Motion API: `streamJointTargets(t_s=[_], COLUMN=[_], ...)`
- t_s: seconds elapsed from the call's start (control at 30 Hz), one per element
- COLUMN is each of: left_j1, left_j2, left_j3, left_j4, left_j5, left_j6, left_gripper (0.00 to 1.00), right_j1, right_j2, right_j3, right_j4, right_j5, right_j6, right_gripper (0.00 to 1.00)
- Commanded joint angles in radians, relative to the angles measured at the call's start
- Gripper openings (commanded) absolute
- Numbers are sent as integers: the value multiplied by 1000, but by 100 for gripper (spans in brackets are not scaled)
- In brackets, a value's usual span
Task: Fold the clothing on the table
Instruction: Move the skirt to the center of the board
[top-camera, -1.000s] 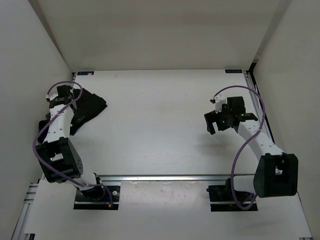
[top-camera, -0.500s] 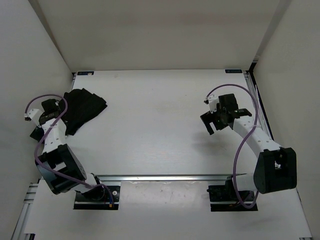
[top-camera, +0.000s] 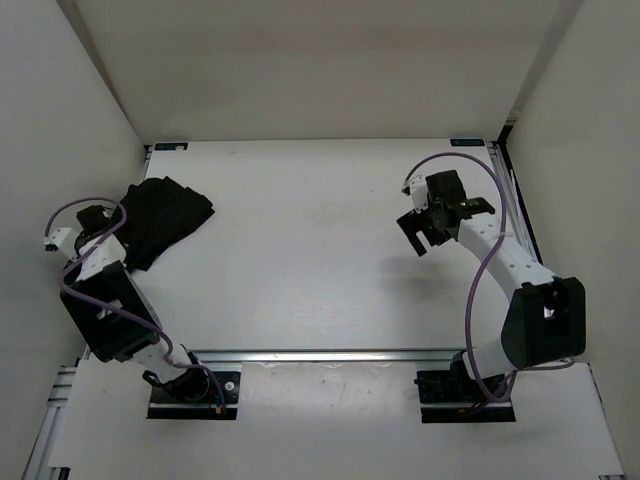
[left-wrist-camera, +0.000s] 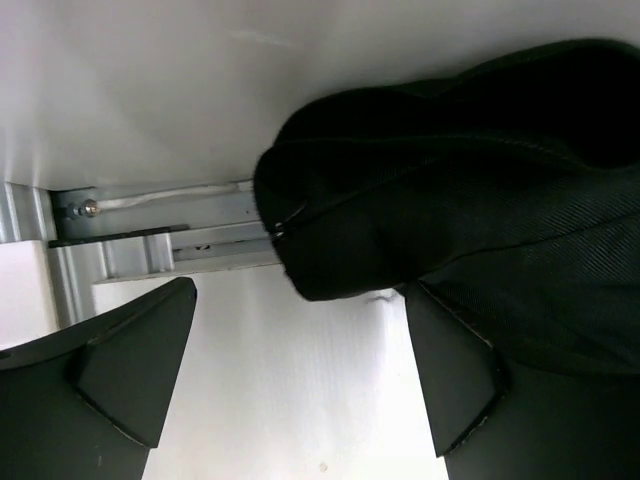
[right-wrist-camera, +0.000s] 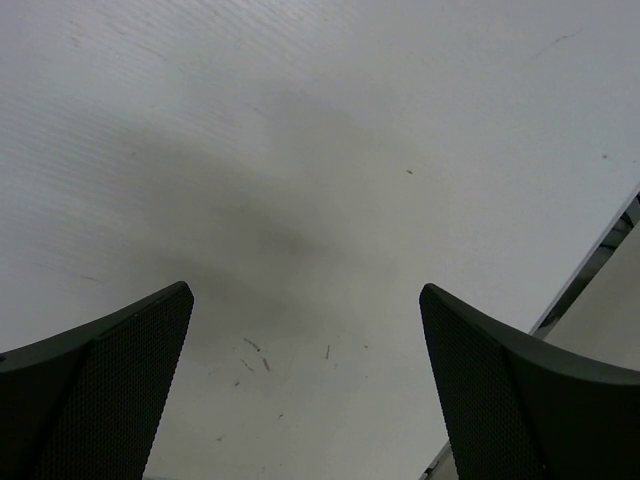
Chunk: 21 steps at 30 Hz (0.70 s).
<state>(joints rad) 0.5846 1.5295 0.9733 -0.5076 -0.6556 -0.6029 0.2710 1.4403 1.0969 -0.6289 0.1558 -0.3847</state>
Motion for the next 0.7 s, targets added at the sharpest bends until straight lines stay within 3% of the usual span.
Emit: streamJointTargets(t_s=[0.0,0.1,0.2,0.27,0.43,0.53,0.67], left_j1=[-9,-22,-22,-14,-94,-233,-409], left_j2=[46,84,103,101,41,-31,-115], left_j3=[13,28,30,19,10,7,-25], left_j4=[52,73,115,147,204,199,239], left_j5=[-6,16,48,77,148,151,281], left_j6=[-29,-40,-34,-43,-52,-69,-190], left_gripper=[95,86,46,0,0,0,0], right_j1=[-22,-41,-56,-59,-52,-58,-91], right_j2=[29,45,43,32,-10,-46,-96], right_j3=[102,144,161,155,104,52,-20], right_j4=[-43,-78,-89,-97,-77,-43,32], right_j5=[37,44,47,50,47,53,34], right_j6=[36,64,85,93,116,103,76], right_gripper=[99,99,99,98,98,98,98])
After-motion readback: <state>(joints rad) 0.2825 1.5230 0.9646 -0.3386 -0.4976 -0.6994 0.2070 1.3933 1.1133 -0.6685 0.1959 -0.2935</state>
